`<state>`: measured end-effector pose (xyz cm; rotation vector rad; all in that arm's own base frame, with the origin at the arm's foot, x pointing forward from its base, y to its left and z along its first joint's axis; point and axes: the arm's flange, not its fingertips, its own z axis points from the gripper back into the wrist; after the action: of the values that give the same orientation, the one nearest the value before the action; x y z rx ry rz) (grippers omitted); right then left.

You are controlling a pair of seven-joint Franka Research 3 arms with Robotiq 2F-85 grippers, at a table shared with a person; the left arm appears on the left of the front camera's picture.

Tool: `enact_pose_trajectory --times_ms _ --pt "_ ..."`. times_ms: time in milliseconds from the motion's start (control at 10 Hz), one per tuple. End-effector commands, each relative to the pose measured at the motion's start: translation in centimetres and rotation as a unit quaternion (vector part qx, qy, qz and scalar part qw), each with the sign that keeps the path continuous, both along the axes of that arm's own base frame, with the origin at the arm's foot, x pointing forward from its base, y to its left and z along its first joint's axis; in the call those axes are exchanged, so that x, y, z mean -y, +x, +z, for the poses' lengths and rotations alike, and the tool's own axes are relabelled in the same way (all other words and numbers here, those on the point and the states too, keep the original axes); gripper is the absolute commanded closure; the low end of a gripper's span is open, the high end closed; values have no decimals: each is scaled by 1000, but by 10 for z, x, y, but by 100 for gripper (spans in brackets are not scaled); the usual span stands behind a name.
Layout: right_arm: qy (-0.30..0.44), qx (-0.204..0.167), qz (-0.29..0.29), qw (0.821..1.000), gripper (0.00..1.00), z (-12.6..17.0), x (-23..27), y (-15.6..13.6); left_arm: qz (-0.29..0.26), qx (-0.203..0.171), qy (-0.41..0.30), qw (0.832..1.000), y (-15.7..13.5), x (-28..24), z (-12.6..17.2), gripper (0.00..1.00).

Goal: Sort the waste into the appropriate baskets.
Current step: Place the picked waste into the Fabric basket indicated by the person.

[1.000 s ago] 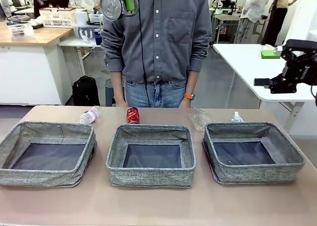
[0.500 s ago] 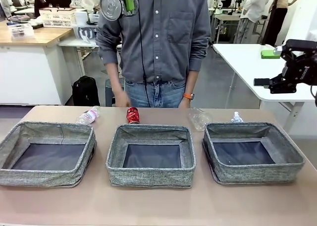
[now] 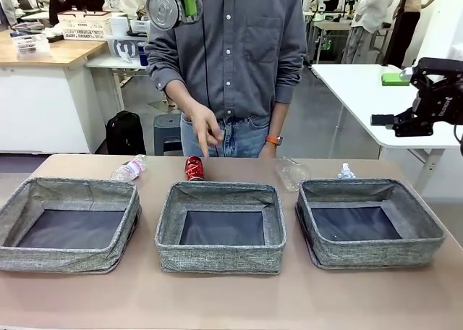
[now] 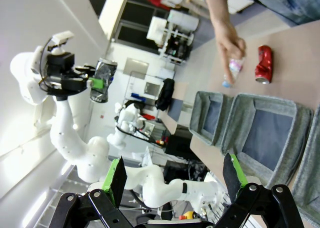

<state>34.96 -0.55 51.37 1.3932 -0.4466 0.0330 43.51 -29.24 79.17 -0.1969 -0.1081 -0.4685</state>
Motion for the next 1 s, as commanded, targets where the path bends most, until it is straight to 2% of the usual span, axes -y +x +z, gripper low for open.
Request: enact_pose_trajectory --times_ms 0,600,800,900 --pt "12 -2 -3 1000 0 5 -2 2 2 6 -2 1000 -1 1 1 55" --pt "12 -2 -3 1000 0 5 -2 2 0 0 0 1000 0 0 0 55" --pt "12 -2 -3 1000 0 5 -2 2 113 27 -37 992 4 24 -63 55" --pt "12 -2 -3 1000 0 5 -2 2 161 56 -15 985 3 33 -96 55"
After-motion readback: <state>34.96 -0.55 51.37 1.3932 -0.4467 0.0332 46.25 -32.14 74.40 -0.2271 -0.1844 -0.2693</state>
